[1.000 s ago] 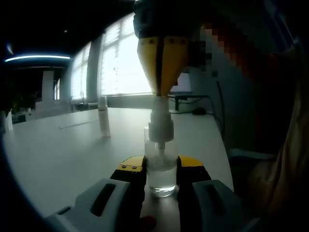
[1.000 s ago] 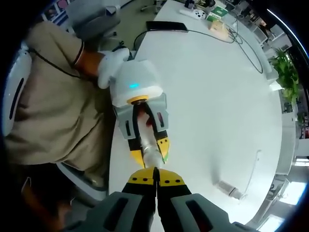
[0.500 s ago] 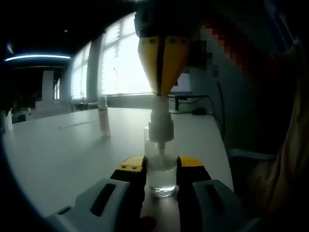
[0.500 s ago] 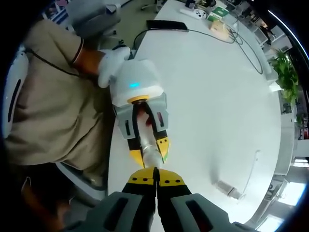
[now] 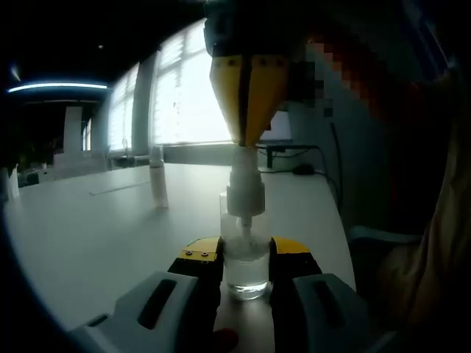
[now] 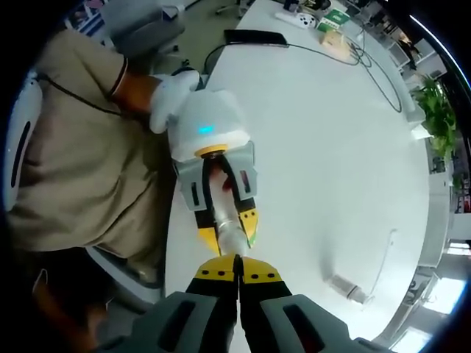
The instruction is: Clamp pump bottle remove cover press pump head put on cover
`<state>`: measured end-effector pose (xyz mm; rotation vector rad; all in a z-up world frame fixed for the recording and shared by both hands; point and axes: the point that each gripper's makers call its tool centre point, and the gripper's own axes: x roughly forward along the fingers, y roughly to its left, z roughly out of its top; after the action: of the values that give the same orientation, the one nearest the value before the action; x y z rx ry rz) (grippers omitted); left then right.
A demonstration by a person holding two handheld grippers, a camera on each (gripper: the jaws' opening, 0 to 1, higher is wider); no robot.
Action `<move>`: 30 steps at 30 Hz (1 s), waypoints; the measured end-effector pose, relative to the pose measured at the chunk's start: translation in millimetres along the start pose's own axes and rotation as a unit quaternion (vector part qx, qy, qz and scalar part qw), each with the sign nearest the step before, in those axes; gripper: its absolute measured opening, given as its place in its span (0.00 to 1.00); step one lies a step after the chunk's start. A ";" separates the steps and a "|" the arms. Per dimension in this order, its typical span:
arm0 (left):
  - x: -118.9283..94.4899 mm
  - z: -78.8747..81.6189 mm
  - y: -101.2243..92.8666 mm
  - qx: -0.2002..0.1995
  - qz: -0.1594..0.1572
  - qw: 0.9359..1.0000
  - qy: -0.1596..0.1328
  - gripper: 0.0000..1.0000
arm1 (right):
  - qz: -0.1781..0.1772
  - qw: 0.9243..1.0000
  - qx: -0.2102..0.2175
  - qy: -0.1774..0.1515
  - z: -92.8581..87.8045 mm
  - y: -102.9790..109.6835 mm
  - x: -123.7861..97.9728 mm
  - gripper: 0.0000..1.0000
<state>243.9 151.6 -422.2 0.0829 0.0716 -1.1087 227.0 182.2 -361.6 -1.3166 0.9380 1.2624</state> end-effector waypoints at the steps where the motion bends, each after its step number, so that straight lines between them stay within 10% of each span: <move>1: -0.1 0.0 -0.1 0.000 0.000 1.000 0.000 0.15 | 0.000 1.000 0.000 0.000 0.1 0.1 0.0 0.00; 30: -0.8 -1.0 1.8 0.001 0.000 1.000 0.001 0.15 | 0.012 1.000 0.007 0.004 -0.7 1.2 6.4 0.00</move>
<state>245.2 153.2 -423.1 0.0848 0.0723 -1.1078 226.9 182.1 -368.1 -1.3046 0.9688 1.2669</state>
